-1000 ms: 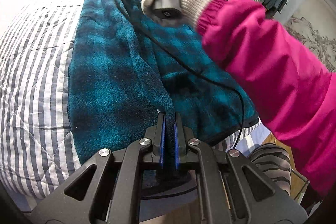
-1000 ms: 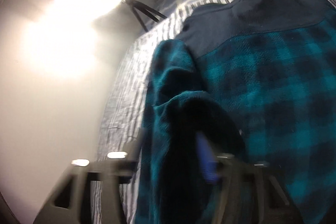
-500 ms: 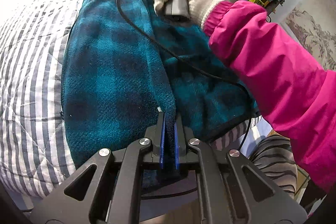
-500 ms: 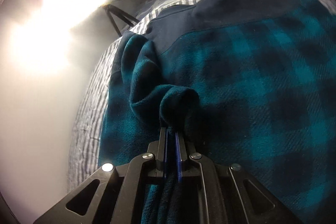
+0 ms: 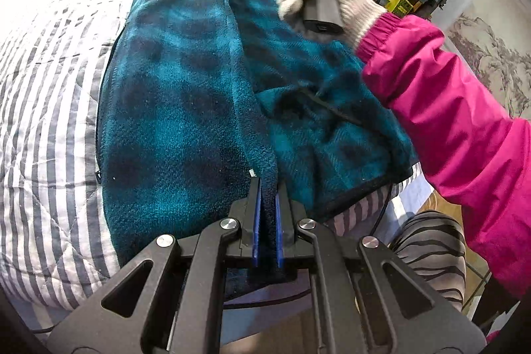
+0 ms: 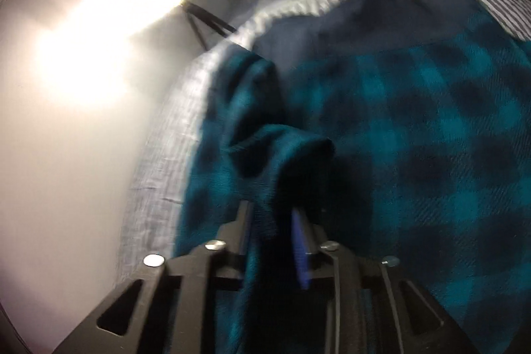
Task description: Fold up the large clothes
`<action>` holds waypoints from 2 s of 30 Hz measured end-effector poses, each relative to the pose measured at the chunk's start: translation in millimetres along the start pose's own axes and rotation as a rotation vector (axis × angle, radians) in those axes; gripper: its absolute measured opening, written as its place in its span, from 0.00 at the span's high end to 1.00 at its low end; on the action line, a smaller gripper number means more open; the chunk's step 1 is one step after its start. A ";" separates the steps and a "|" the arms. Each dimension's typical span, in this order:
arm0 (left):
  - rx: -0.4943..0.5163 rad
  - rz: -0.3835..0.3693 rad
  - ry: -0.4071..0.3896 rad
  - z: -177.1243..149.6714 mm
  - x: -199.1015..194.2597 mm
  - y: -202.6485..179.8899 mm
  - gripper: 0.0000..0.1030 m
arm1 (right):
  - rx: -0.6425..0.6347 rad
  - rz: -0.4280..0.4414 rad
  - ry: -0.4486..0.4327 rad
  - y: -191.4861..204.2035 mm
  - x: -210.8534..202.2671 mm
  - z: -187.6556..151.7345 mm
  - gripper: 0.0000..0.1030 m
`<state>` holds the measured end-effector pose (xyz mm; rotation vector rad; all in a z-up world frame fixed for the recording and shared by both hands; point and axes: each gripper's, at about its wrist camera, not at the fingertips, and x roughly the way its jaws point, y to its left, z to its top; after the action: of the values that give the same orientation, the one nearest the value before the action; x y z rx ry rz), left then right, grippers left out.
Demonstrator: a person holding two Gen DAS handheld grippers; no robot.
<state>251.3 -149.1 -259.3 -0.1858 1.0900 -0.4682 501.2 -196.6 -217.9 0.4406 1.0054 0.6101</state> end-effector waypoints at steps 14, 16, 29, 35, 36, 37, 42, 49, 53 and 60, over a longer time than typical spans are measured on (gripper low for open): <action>-0.004 0.005 0.022 -0.6 3.9 5.8 0.95 | 0.041 -0.096 0.062 -8.9 79.3 47.5 0.74; -0.012 0.000 0.025 0.8 4.8 7.0 0.95 | 0.002 -0.110 0.075 1.1 80.4 41.3 0.90; -0.008 -0.001 0.037 2.9 8.5 2.6 0.95 | -0.085 -0.259 0.005 11.4 57.1 36.0 0.70; 0.021 -0.012 0.016 -3.4 -5.8 -4.2 0.90 | -0.049 -0.110 -0.095 23.2 -23.9 36.9 0.65; 0.023 -0.028 0.010 -5.7 -11.6 -5.2 0.89 | -0.040 -0.084 -0.110 25.8 -41.1 34.1 0.64; 0.025 -0.044 -0.001 -8.6 -19.5 -6.7 0.89 | -0.038 -0.063 -0.122 30.0 -60.9 30.2 0.64; 0.030 -0.116 -0.109 -30.6 -71.9 -14.3 0.88 | -0.103 -0.018 -0.155 60.2 -158.8 0.5 0.64; -0.085 -0.049 -0.210 -46.1 -103.0 13.8 0.88 | -0.149 0.041 -0.208 82.3 -269.3 -68.1 0.64; -0.070 0.016 -0.200 -41.3 -81.1 18.6 0.88 | -0.169 0.019 -0.243 89.3 -318.4 -109.2 0.64; -0.086 0.007 -0.111 -21.0 -31.5 4.1 0.85 | -0.154 -0.026 -0.251 82.7 -368.4 -176.8 0.62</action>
<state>222.0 -129.5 -245.1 -0.2804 1.0025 -0.4001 178.3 -364.4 -14.6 0.3567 0.7188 0.5881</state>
